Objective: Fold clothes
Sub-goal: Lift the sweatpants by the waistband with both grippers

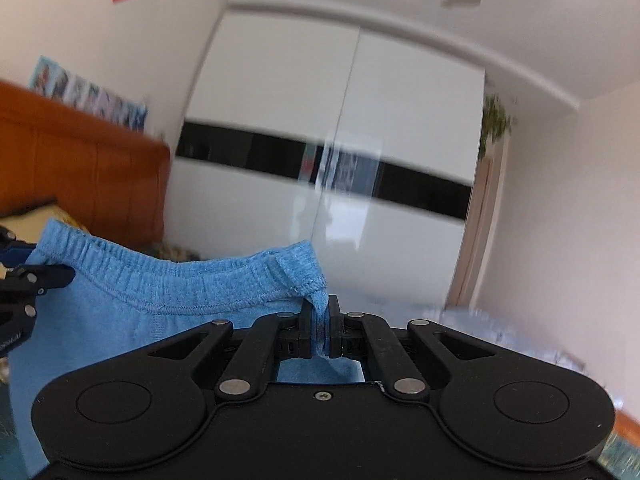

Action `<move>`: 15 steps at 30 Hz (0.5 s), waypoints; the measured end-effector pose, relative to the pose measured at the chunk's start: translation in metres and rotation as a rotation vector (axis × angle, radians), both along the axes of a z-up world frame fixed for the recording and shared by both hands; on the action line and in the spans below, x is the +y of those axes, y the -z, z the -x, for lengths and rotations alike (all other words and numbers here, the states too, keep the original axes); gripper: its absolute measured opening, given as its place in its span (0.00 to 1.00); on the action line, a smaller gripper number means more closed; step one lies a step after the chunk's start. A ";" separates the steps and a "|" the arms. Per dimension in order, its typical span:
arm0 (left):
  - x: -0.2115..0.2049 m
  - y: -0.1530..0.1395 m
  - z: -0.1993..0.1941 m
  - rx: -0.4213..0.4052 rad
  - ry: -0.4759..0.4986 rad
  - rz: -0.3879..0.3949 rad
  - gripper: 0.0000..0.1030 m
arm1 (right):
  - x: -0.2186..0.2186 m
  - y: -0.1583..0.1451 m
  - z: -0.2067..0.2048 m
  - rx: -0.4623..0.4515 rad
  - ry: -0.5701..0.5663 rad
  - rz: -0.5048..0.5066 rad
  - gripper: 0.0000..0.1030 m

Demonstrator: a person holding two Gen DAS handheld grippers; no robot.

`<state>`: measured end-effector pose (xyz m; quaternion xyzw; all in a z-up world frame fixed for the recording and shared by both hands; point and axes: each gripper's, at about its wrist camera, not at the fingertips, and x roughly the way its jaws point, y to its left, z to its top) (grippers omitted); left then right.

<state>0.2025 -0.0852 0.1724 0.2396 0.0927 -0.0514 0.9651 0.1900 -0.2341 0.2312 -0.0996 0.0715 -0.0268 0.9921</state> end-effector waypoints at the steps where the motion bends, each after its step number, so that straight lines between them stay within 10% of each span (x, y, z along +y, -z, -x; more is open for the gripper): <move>1: 0.000 0.010 -0.011 0.010 -0.002 -0.005 0.11 | 0.001 0.009 -0.012 0.020 0.006 -0.006 0.03; 15: 0.020 0.085 -0.149 0.057 -0.093 -0.085 0.11 | 0.039 0.094 -0.155 0.139 0.032 0.044 0.03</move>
